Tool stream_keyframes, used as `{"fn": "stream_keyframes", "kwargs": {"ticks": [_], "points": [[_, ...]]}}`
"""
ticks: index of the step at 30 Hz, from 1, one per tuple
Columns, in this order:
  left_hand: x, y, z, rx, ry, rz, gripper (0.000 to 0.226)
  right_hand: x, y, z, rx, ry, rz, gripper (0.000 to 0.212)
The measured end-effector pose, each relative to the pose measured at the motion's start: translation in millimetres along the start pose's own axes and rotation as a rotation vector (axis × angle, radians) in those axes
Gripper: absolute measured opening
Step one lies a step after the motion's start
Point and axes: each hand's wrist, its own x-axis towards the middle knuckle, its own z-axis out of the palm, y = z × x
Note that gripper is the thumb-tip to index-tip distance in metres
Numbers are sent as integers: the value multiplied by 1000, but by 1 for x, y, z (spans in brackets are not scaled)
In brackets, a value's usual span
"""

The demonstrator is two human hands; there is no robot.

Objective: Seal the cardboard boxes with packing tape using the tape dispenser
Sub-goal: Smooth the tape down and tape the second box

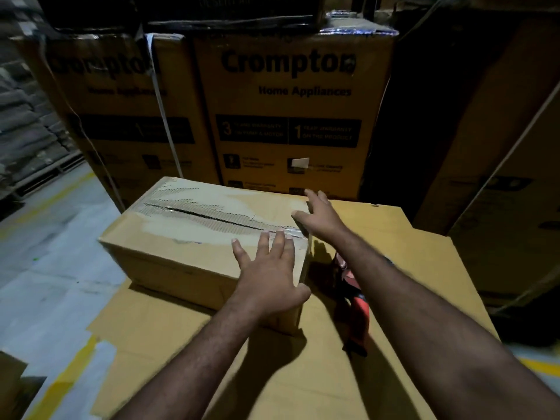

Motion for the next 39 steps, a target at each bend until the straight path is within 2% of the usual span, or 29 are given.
{"fn": "stream_keyframes", "kwargs": {"ticks": [3, 7, 9, 11, 13, 18, 22, 27, 30, 32, 33, 35, 37, 39], "points": [[-8, -25, -4, -25, -8, 42, 96, -6, 2, -9, -42, -30, -64, 62], [-37, -63, 7, -100, 81, -130, 88, -42, -2, -11, -104, -68, -117, 56], [-53, -69, 19, -124, 204, -229, 83, -63, -7, -10, -257, -79, -180, 51], [-60, -67, 27, -164, 249, -272, 87, -84, -13, -2, -474, -88, -284, 66], [-59, -63, 30, -170, 241, -252, 90, -97, -22, 13, -594, -113, -423, 76], [-54, -70, 30, -270, 217, -215, 87, -96, -29, 28, -682, -114, -560, 59], [-55, -70, 24, -306, 195, -190, 64, -86, -14, 21, -754, -63, -673, 53], [-54, -69, 23, -305, 205, -172, 60, -74, -3, 14, -559, -101, -644, 40], [-58, -71, 23, -340, 241, -145, 58, -68, 4, 8, -316, -94, -543, 43], [-60, -72, 27, -413, 316, -136, 61, -60, 7, 7, -198, -80, -405, 56], [-62, -72, 31, -463, 375, -171, 69, -57, 7, 7, -138, -84, -318, 71], [-66, -65, 35, -634, 506, -349, 101, -51, 6, 7, -24, -125, -193, 102], [-68, -53, 37, -866, 557, -570, 129, -48, 6, 6, 131, -234, -132, 114], [-66, -44, 39, -1102, 524, -723, 136, -46, 9, 7, 320, -321, -80, 121]]}}
